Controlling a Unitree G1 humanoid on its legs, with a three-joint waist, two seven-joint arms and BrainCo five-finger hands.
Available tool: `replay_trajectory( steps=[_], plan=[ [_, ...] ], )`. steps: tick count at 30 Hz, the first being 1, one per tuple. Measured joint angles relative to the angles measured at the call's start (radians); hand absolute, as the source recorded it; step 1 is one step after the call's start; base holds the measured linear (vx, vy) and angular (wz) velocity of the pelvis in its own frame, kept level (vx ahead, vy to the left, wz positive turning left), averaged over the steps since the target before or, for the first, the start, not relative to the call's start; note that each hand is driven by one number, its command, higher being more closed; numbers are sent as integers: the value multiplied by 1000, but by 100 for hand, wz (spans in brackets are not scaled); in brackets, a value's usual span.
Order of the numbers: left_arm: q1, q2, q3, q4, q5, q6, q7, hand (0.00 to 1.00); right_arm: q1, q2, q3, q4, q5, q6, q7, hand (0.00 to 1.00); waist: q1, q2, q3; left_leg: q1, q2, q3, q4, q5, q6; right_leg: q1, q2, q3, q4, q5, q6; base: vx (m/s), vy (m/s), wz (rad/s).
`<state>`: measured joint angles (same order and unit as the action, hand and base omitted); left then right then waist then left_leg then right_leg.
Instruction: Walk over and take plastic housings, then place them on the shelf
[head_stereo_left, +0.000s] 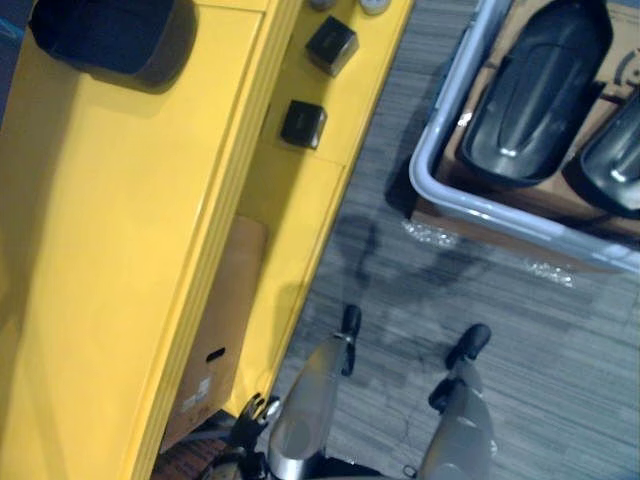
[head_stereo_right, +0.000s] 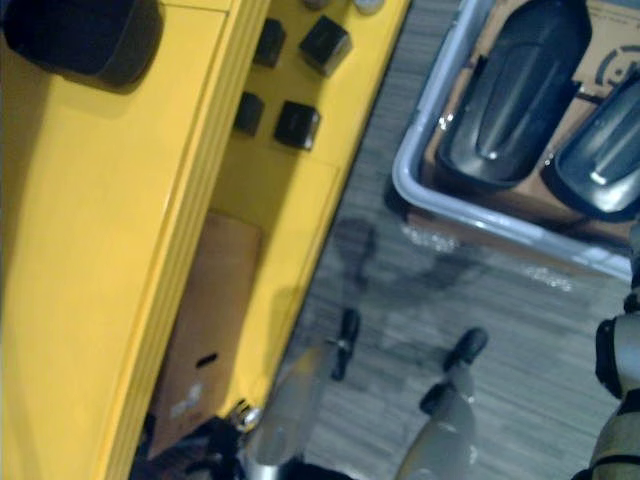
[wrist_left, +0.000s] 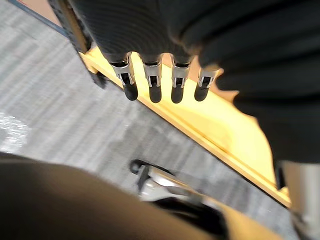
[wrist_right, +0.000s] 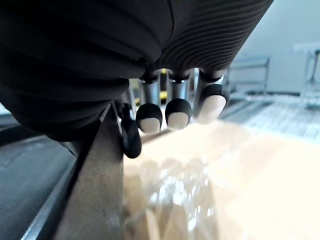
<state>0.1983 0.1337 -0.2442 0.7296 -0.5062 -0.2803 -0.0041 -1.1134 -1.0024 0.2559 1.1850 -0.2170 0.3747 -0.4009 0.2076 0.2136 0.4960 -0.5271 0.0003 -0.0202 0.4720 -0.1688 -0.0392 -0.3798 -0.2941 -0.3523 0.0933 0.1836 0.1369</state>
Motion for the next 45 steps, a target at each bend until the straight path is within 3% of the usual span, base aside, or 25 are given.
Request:
replay_trajectory(
  steps=[4, 10, 17, 20, 23, 27, 30, 33, 35, 39, 41, 45],
  plan=[
    [-2, 7, 13, -184, -8, -26, 2, 0, 14, -1, -31, -9, 8, -23, -48, 100, -18, -7, 5, 22, 7, 0, 10, -2, -1, 29, 6, -3, 1, -1, -1, 0, 0, 0],
    [-4, 10, 30, -467, -6, -7, 25, 0, 50, -1, -60, -120, 8, -98, -128, 100, -59, -41, 28, 93, 20, 7, -14, -6, -3, 102, 21, -3, -30, -6, -13, -21, -20, -5],
    [-8, 56, 35, -809, 49, 80, 22, 0, 81, 23, -97, -197, 7, -146, -181, 100, -81, -61, 33, 180, 49, 5, -78, 13, -31, 172, 56, -8, -68, 8, -13, 47, -61, -3],
    [-37, 111, 39, -871, 97, 119, 17, 0, 110, 52, -101, -227, 5, -163, -191, 100, -88, -82, 25, 217, 61, 6, -106, 16, -37, 198, 68, -8, -75, 8, -13, 70, -47, -3],
    [-90, 167, 74, -918, 145, 167, 4, 0, 165, 112, -118, -316, -14, -190, -193, 100, -109, -127, -15, 234, 62, 11, -133, 22, -44, 209, 73, -8, -101, 9, -15, 57, -30, -5],
    [-228, 246, 89, -923, 175, 251, -30, 0, 258, 174, -118, -482, -95, -223, -183, 100, -119, -166, -61, 282, 66, 33, -158, 22, -44, 244, 75, -1, -118, 10, -15, 39, -7, -9],
    [-339, 287, 112, -907, 172, 343, -74, 0, 312, 241, -116, -607, -161, -251, -133, 100, -137, -202, -127, 291, 77, 54, -169, 22, -45, 244, 86, 5, -138, 23, -28, 24, -20, -16],
    [-472, 301, 105, -796, 200, 405, -87, 0, 316, 279, -115, -655, -195, -271, -93, 100, -145, -220, -139, 323, 79, 80, -185, 25, -50, 253, 87, 26, -140, 25, -31, -22, -15, -23],
    [-604, 304, 101, -645, 200, 447, -89, 0, 316, 306, -114, -676, -216, -295, -66, 100, -167, -229, -144, 332, 83, 86, -186, 27, -53, 258, 90, 30, -144, 27, -34, -56, -24, -13],
    [-798, 333, 46, -427, 199, 493, -87, 0, 307, 320, -71, -676, -254, -337, -24, 100, -172, -243, -152, 332, 98, 111, -192, 31, -61, 252, 107, 53, -172, 45, -46, -52, -38, -22],
    [-889, 333, 27, -344, 190, 509, -85, 0, 282, 346, -64, -675, -268, -357, -3, 100, -190, -244, -152, 322, 103, 114, -203, 41, -69, 236, 110, 55, -172, 51, -52, -34, -27, -8],
    [-977, 332, 13, -267, 189, 528, -76, 0, 214, 367, -28, -666, -269, -384, 11, 100, -201, -245, -151, 303, 112, 123, -207, 51, -78, 204, 123, 65, -172, 60, -60, -10, -43, -9]
  ],
)
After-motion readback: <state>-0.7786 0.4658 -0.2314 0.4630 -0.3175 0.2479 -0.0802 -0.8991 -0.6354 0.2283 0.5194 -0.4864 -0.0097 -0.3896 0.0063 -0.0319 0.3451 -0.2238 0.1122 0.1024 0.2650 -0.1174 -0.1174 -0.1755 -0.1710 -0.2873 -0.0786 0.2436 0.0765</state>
